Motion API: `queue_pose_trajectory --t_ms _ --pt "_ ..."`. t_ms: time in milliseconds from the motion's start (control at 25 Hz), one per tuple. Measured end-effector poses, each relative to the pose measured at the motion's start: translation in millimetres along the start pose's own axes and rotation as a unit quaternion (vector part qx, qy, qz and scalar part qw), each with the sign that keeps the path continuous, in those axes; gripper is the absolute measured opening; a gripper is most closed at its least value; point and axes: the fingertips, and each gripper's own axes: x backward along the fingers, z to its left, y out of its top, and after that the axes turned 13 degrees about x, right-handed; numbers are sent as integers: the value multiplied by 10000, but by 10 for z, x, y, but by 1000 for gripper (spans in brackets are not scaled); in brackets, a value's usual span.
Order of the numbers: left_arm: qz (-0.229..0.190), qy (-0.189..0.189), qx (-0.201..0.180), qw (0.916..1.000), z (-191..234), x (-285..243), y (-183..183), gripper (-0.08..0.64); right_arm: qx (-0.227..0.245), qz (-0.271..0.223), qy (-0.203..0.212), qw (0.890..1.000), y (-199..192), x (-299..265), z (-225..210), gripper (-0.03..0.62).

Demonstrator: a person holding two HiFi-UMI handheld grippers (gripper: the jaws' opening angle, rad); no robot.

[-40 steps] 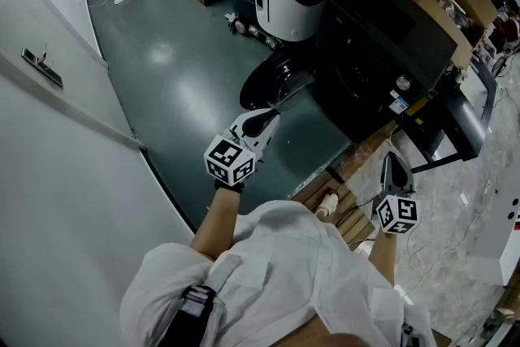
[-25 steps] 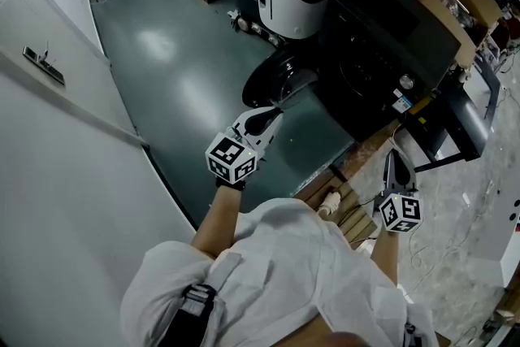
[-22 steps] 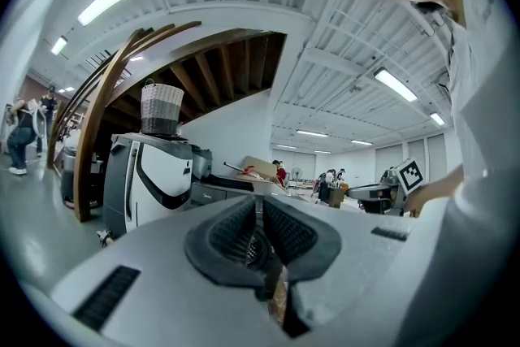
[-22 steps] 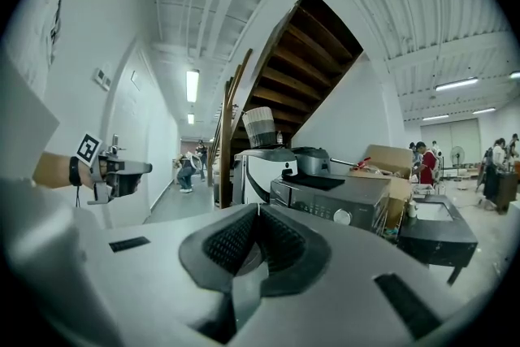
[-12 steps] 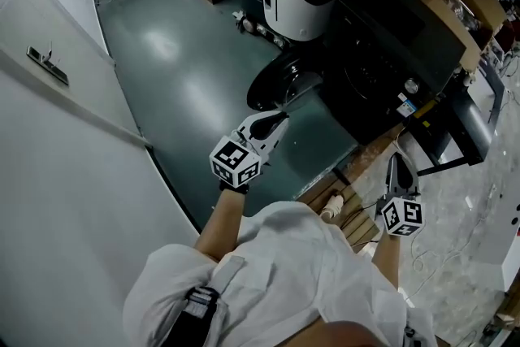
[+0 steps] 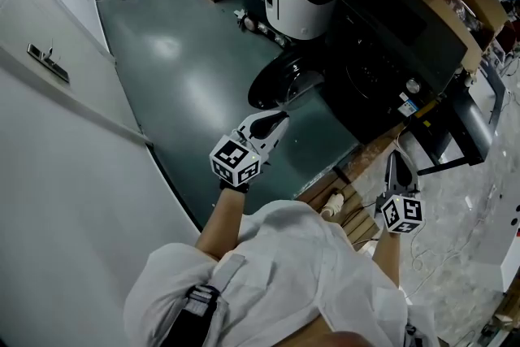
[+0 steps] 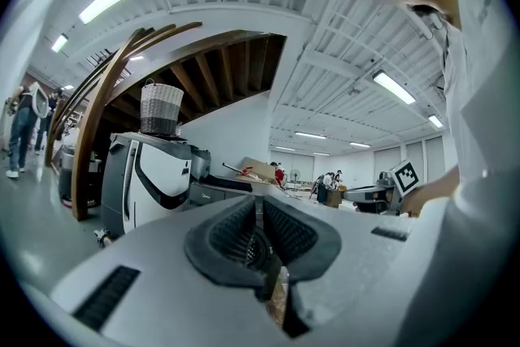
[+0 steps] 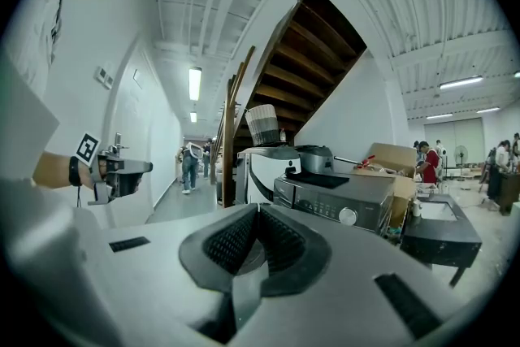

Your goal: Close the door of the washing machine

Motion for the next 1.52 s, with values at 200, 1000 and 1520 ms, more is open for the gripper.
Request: queue_pose_trajectory --t_ms 200,1000,1520 --pt "4 -27 -8 10000 -4 -9 -10 35 -10 -4 -6 10000 -16 -4 6 29" --pt "167 -85 106 9998 -2 -177 -111 37 -112 149 40 9998 -147 -15 -48 30" --pt "483 -372 153 9980 -225 -1176 -290 37 -87 286 162 9994 -490 -219 -792 31"
